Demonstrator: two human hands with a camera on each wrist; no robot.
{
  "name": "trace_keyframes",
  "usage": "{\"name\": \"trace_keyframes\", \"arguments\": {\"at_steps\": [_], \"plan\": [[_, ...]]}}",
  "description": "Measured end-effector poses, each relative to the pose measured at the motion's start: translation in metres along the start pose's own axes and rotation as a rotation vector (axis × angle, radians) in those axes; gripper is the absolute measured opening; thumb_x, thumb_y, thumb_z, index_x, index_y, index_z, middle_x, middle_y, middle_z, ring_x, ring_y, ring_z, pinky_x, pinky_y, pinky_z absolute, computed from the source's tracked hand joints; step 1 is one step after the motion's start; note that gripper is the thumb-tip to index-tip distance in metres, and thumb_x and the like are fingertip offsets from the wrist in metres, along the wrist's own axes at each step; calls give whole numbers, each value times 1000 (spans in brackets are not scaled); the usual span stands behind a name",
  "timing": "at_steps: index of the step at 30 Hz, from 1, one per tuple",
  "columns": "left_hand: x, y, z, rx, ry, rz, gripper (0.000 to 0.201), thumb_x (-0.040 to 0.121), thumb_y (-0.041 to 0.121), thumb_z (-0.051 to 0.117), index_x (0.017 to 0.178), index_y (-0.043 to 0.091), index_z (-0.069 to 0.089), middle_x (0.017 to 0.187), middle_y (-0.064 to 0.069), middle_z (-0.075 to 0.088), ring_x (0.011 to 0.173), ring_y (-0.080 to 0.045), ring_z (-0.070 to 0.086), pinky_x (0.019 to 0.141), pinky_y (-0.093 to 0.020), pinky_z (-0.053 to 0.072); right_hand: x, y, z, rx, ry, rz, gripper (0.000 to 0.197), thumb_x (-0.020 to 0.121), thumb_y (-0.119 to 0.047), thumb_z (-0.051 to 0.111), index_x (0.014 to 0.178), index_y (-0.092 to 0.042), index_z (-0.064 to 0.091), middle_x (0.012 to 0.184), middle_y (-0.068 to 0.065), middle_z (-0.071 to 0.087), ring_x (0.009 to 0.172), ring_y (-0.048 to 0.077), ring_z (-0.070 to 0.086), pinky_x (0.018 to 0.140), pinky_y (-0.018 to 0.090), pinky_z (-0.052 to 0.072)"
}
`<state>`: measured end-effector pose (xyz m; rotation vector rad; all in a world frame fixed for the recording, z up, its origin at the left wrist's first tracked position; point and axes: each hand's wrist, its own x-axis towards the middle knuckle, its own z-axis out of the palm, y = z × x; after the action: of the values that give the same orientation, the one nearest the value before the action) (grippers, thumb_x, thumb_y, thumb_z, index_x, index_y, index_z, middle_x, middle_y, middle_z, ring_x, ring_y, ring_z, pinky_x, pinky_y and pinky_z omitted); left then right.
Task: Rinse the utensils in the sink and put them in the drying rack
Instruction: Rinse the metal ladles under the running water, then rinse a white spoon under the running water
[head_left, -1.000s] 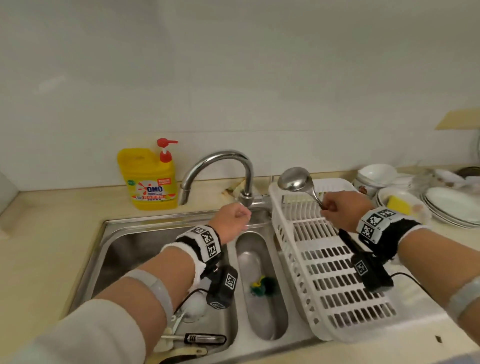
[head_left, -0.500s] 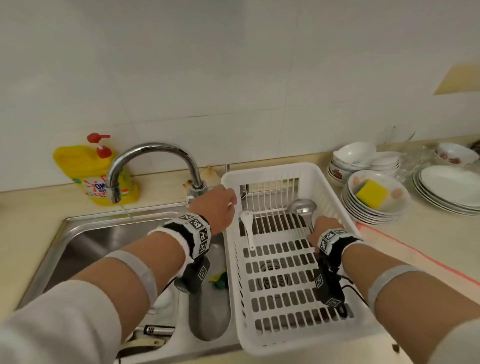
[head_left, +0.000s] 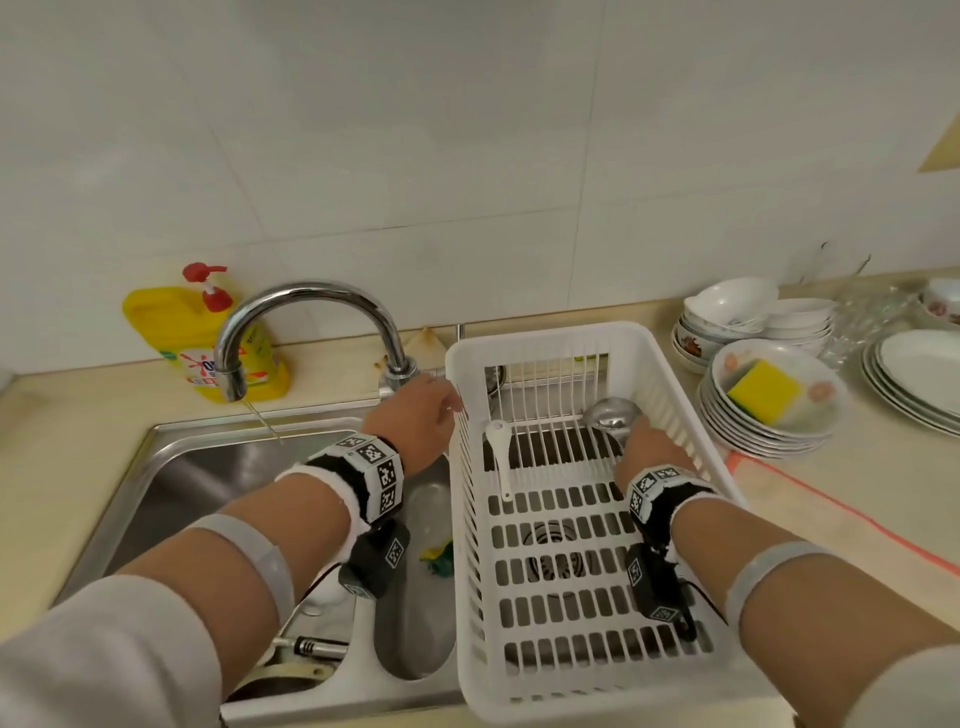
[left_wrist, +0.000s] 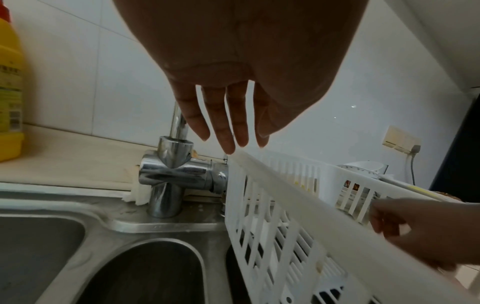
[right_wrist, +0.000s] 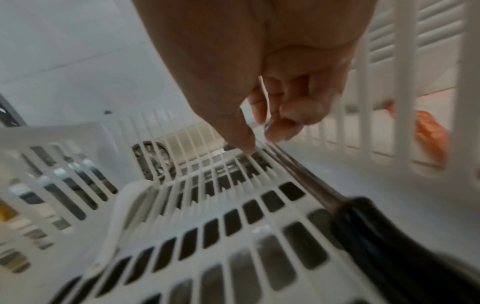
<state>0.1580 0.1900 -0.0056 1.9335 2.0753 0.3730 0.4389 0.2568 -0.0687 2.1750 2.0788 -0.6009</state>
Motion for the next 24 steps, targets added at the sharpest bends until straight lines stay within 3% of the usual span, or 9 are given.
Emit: {"name": "trace_keyframes", "arguments": {"at_steps": [2,4,6,8,10,13,18,24], "plan": [[-4,-9,-1,-17,24,-4,17,95,21,50,105,27,63,103,7,55,91,-15,58,85,-35,53,-5,-15,-12,94,33,-112,38,93,-14,56,127,-27,45,114,2,59,87,18,64,67,28,50],[-12,-22,-5,-23,37,-21,16,95,22,51,104,27,63,105,7,56,92,-15,58,83,-34,53,-11,-40,-26,84,44,-291,14,95,-22,54,106,-27,48,102,-4,60,83,16,60,75,33,52],[-22,-38,-11,-13,45,-51,15,95,23,51,102,28,63,104,8,55,90,-14,59,80,-33,52,-21,-74,-39,60,0,-490,3,97,-25,52,100,-27,51,90,-9,57,80,14,59,71,28,49],[-36,-61,-18,2,33,-92,16,94,22,51,102,29,63,101,8,55,88,-14,60,80,-34,53,-36,-114,-49,74,-10,-685,6,97,-24,51,99,-26,56,89,-10,56,82,14,59,71,25,47],[-54,-88,-26,14,9,-145,17,93,21,52,101,28,64,100,6,58,88,-17,61,82,-36,53,-53,-155,-51,79,-4,-832,9,96,-24,51,99,-25,60,88,-8,59,81,15,59,74,29,50],[-85,-133,-40,44,-31,-219,17,91,22,52,99,29,65,101,7,65,90,-18,63,85,-34,52,-78,-219,-36,3,-121,-989,14,96,-27,54,104,-23,64,90,-8,63,82,14,60,77,30,49],[-131,-215,-48,47,-102,-318,19,90,24,47,99,30,63,98,8,64,88,-18,63,84,-40,55,-110,-313,31,-276,-342,-1105,22,95,-30,57,110,-19,69,108,-1,70,99,21,63,85,29,48],[-149,-303,-37,50,-237,-347,22,94,27,46,103,34,64,111,5,62,98,-20,63,93,-41,51,-102,-372,147,-385,-536,-889,18,91,-27,60,106,-25,70,116,-3,68,107,22,64,89,29,50]]}}
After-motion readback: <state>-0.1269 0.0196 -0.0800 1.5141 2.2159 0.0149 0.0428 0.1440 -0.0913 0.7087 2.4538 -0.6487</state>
